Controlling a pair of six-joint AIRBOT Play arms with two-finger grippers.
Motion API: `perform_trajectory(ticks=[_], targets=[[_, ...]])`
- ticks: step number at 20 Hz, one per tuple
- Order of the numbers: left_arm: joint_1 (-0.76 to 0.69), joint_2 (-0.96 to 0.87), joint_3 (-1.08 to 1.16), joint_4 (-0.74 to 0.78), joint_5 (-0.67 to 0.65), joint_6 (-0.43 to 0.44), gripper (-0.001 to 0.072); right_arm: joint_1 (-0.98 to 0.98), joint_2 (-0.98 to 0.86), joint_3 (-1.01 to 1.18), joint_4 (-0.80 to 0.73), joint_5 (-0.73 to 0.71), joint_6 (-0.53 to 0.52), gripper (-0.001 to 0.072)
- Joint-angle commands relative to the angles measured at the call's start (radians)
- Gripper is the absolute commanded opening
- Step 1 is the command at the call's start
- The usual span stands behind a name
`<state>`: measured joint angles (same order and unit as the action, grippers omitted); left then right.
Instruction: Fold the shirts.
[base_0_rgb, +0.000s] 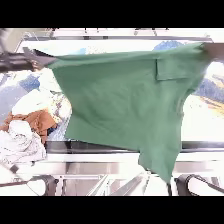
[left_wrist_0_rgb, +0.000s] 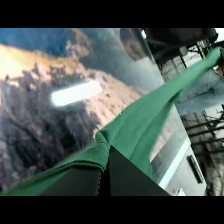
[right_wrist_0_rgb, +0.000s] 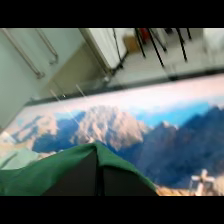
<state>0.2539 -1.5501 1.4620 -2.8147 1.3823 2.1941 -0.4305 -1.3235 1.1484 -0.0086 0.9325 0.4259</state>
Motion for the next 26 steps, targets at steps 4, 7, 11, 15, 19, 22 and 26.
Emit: perform_trajectory(ticks=[4, 7, 11, 15, 19, 22, 26], targets=[[-0.063, -0.372, 0.235, 0.035, -0.01, -0.043, 0.0017, 0.018, -0.345, 0.172, -0.015, 0.027, 0.125, 0.0031], [-0.063, -0.456, 0.333, 0.088, 0.018, -0.106, 0.0014, -0.007, -0.371, 0.172, -0.093, 0.127, 0.198, 0.003], [-0.064, -0.509, 0.359, 0.177, 0.006, -0.139, 0.0013, -0.023, -0.376, 0.095, -0.322, 0.146, 0.264, 0.003], [-0.066, -0.559, 0.359, 0.274, 0.069, -0.217, 0.0012, -0.026, -0.403, -0.063, -0.329, 0.121, 0.231, 0.003], [-0.068, -0.596, 0.359, 0.36, 0.114, -0.266, 0.001, -0.026, -0.44, -0.131, -0.329, 0.116, 0.217, 0.003], [-0.068, -0.6, 0.359, 0.363, 0.11, -0.266, 0.0003, -0.024, -0.446, -0.131, -0.328, 0.117, 0.23, 0.003], [-0.067, -0.599, 0.36, 0.36, 0.181, -0.266, 0.0148, -0.031, -0.444, -0.13, -0.329, 0.217, 0.258, 0.0069]])
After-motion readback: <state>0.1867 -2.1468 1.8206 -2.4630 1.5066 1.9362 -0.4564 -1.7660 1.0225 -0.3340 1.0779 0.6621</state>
